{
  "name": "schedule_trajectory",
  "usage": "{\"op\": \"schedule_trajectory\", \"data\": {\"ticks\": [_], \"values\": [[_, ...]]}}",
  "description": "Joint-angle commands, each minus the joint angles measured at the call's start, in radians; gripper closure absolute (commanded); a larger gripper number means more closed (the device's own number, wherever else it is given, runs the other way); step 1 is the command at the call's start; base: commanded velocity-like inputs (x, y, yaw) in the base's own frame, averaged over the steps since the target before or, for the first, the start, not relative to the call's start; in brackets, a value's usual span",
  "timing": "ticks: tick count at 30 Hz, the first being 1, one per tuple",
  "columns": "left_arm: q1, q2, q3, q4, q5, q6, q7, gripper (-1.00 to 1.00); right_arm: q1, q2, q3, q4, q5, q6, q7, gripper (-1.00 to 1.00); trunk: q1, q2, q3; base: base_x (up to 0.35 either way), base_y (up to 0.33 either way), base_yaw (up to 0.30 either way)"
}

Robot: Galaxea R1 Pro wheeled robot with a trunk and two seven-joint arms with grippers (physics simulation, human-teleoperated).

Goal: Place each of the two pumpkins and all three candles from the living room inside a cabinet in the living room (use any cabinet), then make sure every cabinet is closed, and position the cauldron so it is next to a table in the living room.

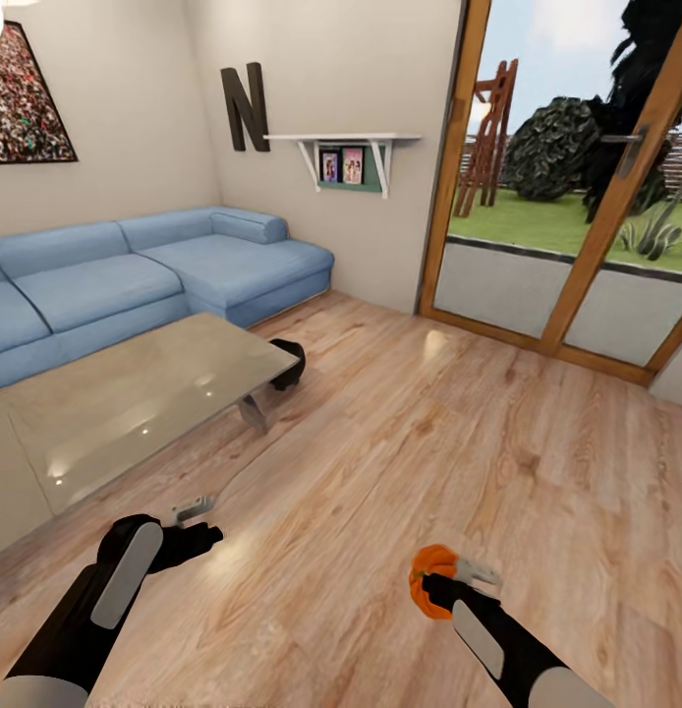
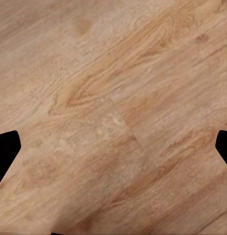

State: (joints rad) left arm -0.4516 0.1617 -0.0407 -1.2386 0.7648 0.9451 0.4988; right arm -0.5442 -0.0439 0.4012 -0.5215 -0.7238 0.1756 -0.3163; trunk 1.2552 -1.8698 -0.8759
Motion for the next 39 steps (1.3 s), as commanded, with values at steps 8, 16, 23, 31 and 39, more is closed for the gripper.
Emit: {"op": "schedule_trajectory", "data": {"ticks": [8,16,23,31,39], "values": [[-0.001,0.000,-0.002,-0.001,0.010,0.001,0.010,-1.00,0.000,0.002,0.009,-0.003,-0.005,-0.006,-0.008,1.00,0.000,0.000,0.006,0.000,-0.112,0.274],[-0.001,-0.003,-0.002,-0.001,0.010,0.001,0.010,-1.00,0.000,0.004,0.010,-0.002,-0.005,-0.010,-0.008,1.00,0.000,0.000,0.012,0.000,-0.005,0.272],[-0.001,-0.004,-0.002,-0.001,0.010,0.001,0.010,-1.00,0.000,0.004,0.010,-0.002,-0.005,-0.010,-0.007,1.00,0.000,0.000,0.018,0.000,0.000,0.272],[-0.001,-0.005,-0.004,-0.001,0.010,0.001,0.010,-1.00,0.000,0.004,0.010,-0.002,-0.005,-0.010,-0.007,1.00,0.000,0.000,0.024,0.000,-0.002,0.272],[-0.001,-0.004,-0.003,-0.001,0.011,0.001,0.010,-1.00,0.000,0.003,0.010,-0.002,-0.005,-0.010,-0.007,1.00,0.000,0.000,0.031,0.000,-0.022,0.272]]}}
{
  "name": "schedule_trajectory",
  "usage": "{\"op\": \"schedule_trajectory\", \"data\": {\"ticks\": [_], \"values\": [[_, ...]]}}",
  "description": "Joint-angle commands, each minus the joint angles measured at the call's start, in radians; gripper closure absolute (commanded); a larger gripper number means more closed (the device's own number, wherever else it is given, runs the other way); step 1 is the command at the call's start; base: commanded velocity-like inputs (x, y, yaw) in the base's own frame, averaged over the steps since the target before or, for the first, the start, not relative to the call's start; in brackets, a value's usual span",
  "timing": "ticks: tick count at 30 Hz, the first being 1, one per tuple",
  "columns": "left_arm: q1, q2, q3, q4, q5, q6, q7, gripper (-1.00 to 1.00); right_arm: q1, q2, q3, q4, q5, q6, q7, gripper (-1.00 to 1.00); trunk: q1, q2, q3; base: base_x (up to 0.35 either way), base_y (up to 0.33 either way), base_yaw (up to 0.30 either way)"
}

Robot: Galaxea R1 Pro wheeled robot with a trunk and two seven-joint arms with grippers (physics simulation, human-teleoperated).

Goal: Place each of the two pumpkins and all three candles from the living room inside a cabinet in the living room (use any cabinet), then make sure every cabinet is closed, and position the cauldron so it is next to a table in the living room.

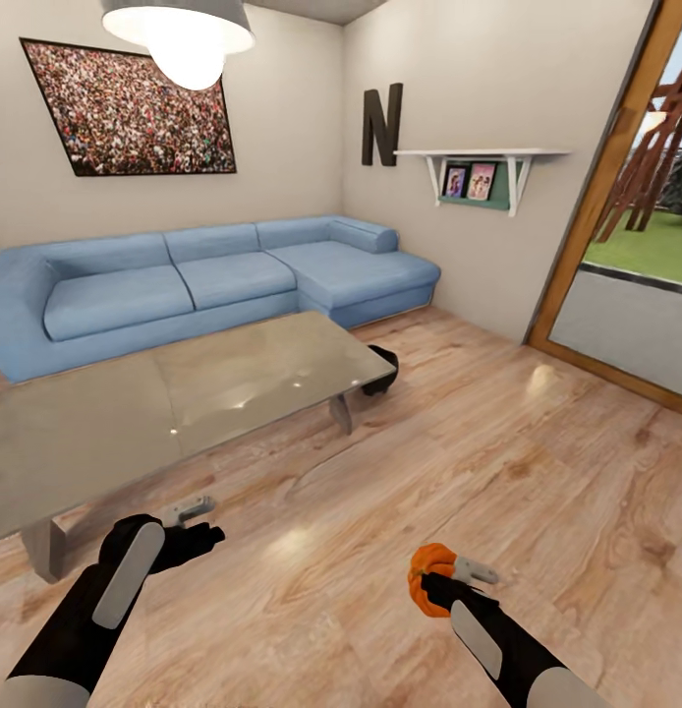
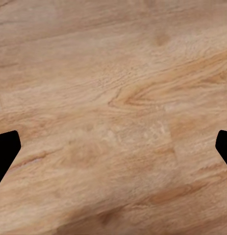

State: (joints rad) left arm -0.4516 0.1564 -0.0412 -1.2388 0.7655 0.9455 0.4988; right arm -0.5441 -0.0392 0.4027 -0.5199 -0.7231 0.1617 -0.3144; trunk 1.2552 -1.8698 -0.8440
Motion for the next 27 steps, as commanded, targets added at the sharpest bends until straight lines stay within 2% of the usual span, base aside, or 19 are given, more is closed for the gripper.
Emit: {"op": "schedule_trajectory", "data": {"ticks": [1,27], "values": [[-0.001,0.000,-0.002,-0.001,0.010,0.001,0.010,-1.00,0.000,-0.002,0.008,-0.003,-0.006,0.004,-0.009,1.00,0.000,0.000,0.000,0.000,-0.002,0.272],[-0.001,0.000,-0.002,-0.001,0.010,0.001,0.010,-1.00,0.000,-0.001,0.008,-0.004,-0.006,0.003,-0.008,1.00,0.000,0.000,0.021,-0.022,0.000,0.272]]}}
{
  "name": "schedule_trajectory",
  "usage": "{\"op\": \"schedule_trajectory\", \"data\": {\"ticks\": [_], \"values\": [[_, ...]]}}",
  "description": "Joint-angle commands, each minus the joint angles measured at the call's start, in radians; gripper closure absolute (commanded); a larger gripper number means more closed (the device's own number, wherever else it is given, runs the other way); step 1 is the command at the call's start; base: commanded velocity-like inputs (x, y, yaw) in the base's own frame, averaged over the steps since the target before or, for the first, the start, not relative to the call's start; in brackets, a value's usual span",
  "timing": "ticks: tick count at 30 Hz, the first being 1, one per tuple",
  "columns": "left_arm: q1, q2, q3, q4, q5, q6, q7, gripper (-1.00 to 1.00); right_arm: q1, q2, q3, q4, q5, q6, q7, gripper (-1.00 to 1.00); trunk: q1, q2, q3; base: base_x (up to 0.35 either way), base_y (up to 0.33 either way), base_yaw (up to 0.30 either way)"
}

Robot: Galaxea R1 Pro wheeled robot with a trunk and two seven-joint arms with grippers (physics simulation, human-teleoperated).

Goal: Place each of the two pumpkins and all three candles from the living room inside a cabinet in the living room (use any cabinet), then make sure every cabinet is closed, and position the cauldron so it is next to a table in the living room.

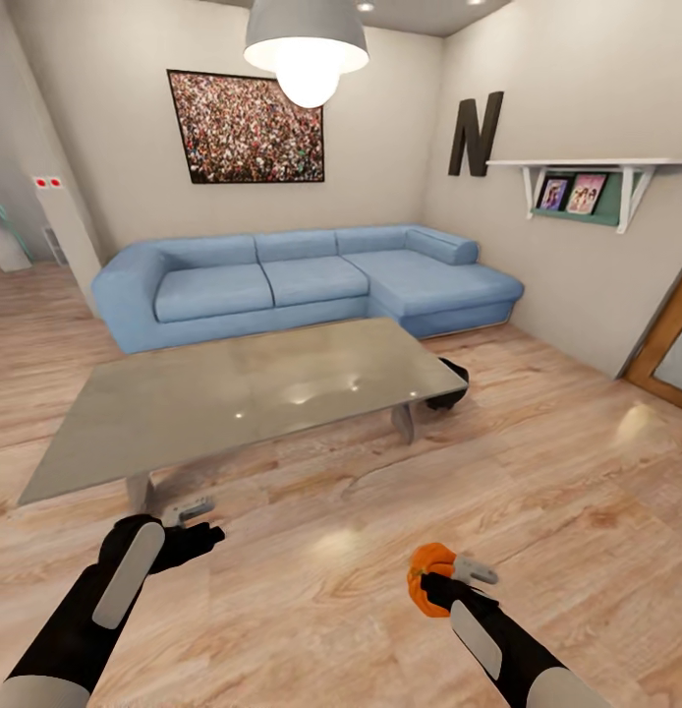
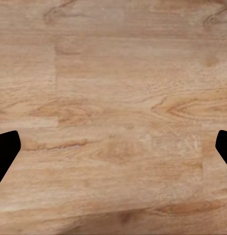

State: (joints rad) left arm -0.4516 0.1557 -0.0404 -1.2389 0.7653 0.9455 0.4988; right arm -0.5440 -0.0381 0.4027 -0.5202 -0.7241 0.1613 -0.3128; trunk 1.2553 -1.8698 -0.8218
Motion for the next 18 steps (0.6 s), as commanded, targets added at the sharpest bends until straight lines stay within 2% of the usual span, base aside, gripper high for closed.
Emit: {"op": "schedule_trajectory", "data": {"ticks": [1,7,13,18], "values": [[-0.001,0.001,-0.003,-0.001,0.010,0.001,0.010,-1.00,-0.001,-0.002,0.008,-0.003,-0.005,0.004,-0.009,1.00,0.000,0.000,0.000,-0.001,0.000,0.272],[-0.001,0.001,-0.003,-0.001,0.010,0.001,0.010,-1.00,-0.001,-0.002,0.010,-0.004,-0.005,0.004,-0.009,1.00,0.000,0.000,0.005,0.000,0.000,0.272],[-0.001,0.001,-0.003,-0.001,0.010,0.001,0.010,-1.00,-0.001,-0.002,0.067,-0.003,-0.006,0.003,-0.016,1.00,0.000,0.000,0.010,0.000,0.000,0.272],[-0.001,0.001,-0.003,-0.001,0.011,0.001,0.010,-1.00,-0.001,-0.002,0.078,-0.003,-0.006,0.003,-0.017,1.00,0.000,0.000,0.014,0.000,0.000,0.272]]}}
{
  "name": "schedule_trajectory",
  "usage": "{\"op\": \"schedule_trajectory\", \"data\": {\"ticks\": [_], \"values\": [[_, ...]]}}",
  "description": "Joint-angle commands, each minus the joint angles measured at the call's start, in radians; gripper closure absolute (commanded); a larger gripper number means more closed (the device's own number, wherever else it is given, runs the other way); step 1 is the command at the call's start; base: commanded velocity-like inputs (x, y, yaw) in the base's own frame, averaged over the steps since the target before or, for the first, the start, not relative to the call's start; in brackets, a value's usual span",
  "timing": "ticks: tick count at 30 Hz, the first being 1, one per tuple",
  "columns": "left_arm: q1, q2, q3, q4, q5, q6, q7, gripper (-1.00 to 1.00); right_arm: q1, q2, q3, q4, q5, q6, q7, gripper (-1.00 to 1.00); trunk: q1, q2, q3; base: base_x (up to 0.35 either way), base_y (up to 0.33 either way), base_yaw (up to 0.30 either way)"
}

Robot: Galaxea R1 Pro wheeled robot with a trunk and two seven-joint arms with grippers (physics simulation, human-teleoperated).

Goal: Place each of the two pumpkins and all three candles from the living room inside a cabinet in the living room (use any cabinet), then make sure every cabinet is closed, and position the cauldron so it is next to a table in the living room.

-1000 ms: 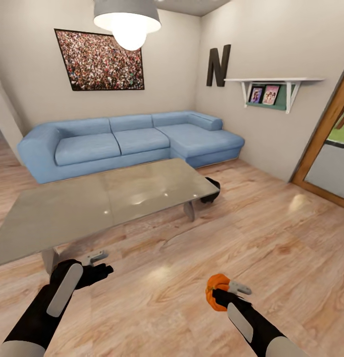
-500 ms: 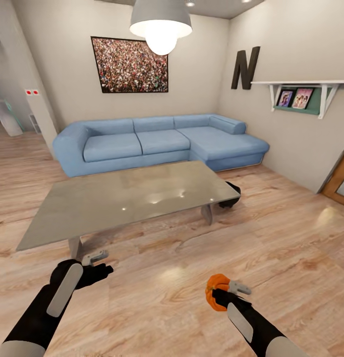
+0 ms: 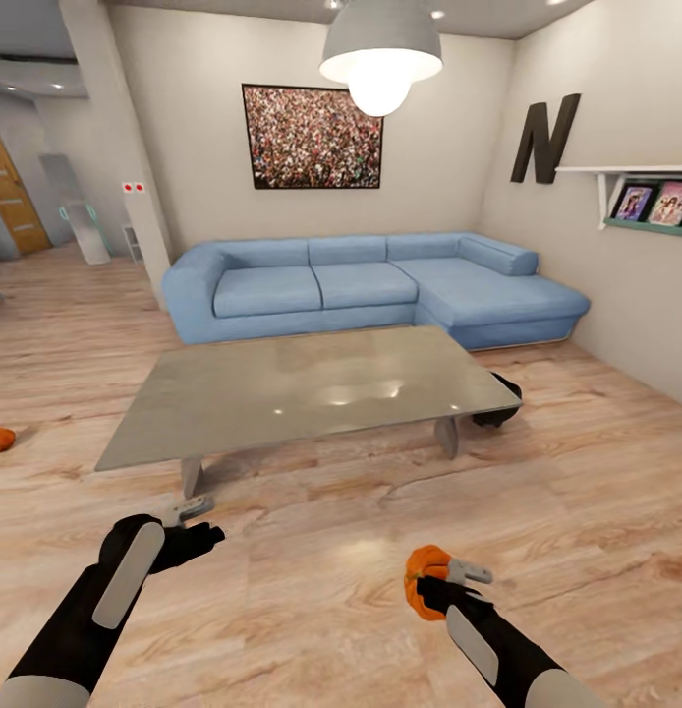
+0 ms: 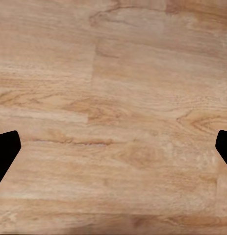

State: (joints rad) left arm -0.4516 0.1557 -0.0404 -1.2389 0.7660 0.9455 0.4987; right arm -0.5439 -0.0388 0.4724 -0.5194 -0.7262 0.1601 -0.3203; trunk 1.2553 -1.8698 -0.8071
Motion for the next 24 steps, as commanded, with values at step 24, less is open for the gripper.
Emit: {"op": "schedule_trajectory", "data": {"ticks": [24], "values": [[-0.001,0.001,-0.003,-0.001,0.010,0.001,0.011,-1.00,-0.001,-0.001,0.011,-0.004,-0.004,0.005,0.000,1.00,0.000,0.000,0.015,0.000,0.000,0.256]]}}
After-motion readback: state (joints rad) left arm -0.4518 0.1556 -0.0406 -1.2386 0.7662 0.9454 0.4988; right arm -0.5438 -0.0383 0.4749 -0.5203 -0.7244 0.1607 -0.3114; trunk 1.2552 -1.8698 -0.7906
